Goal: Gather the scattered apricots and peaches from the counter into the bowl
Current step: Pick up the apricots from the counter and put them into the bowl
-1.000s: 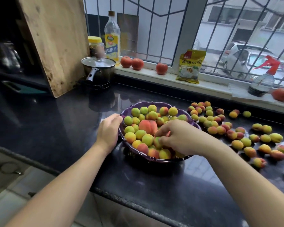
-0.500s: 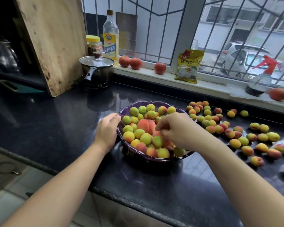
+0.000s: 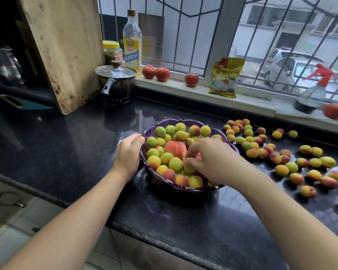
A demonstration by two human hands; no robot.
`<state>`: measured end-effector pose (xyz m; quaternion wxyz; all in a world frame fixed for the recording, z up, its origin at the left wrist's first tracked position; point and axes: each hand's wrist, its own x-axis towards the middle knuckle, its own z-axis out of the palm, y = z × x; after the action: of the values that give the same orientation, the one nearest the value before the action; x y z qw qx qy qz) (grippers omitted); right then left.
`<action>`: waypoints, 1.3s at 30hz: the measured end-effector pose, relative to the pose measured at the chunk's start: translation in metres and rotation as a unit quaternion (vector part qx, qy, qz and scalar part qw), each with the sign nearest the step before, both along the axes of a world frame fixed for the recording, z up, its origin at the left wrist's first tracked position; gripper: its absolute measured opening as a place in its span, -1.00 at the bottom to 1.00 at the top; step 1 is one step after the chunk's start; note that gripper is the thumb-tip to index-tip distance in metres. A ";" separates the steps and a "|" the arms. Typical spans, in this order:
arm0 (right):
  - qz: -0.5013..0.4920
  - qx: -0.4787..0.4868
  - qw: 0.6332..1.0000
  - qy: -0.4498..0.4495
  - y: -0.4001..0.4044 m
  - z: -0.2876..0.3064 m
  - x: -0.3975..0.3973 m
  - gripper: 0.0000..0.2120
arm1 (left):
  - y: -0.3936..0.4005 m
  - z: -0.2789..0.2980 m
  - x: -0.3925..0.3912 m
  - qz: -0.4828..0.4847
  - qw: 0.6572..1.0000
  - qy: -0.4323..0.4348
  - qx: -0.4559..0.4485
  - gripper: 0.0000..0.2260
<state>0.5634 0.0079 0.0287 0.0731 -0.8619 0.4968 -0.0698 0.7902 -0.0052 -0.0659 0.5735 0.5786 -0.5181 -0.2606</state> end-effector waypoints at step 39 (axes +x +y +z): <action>-0.396 -0.168 0.901 -0.055 -0.063 -0.087 -0.115 -0.80 | 0.002 -0.004 -0.001 0.016 1.000 0.014 0.010 -0.65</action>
<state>0.4482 -0.0554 -0.0579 -0.0790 -0.5886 0.7732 -0.2224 0.7889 -0.0029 -0.0695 0.5791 0.5886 -0.4984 -0.2642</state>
